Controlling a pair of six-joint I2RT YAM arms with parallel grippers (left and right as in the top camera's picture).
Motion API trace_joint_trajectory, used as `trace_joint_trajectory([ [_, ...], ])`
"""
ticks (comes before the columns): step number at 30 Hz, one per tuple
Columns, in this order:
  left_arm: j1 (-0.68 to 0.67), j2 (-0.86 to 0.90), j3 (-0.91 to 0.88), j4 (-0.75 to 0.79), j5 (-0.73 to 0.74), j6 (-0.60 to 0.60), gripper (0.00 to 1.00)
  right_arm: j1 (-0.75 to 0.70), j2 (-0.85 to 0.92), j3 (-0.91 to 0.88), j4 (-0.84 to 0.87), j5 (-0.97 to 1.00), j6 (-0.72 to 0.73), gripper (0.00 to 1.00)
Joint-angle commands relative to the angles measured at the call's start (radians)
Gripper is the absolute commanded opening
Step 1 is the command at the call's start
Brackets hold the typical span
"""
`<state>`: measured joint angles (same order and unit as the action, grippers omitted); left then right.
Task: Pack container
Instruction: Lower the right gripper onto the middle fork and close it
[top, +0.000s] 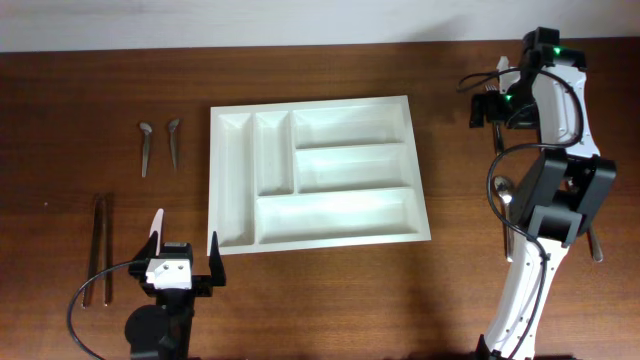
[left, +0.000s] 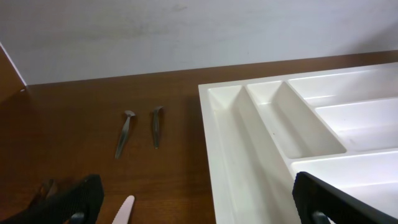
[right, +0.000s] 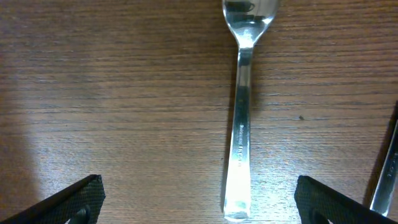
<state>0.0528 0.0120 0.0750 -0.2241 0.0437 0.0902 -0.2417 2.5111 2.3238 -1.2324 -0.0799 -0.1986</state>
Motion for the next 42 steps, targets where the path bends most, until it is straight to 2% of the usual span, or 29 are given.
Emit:
trace_joint_trajectory([
  [1,0.002,-0.007,-0.006,0.0,-0.01,0.016,0.99,-0.003,0.014,0.018,-0.002,-0.004,-0.017,0.99],
  [12,0.002,-0.007,-0.006,0.0,-0.01,0.016,0.99,-0.022,0.017,0.018,0.006,0.01,-0.112,0.99],
  [34,0.002,-0.007,-0.006,0.0,-0.01,0.016,0.99,-0.021,0.081,0.018,0.003,0.014,-0.075,0.98],
  [42,0.002,-0.007,-0.006,0.0,-0.01,0.016,0.99,-0.021,0.082,0.018,0.068,0.014,-0.074,0.99],
])
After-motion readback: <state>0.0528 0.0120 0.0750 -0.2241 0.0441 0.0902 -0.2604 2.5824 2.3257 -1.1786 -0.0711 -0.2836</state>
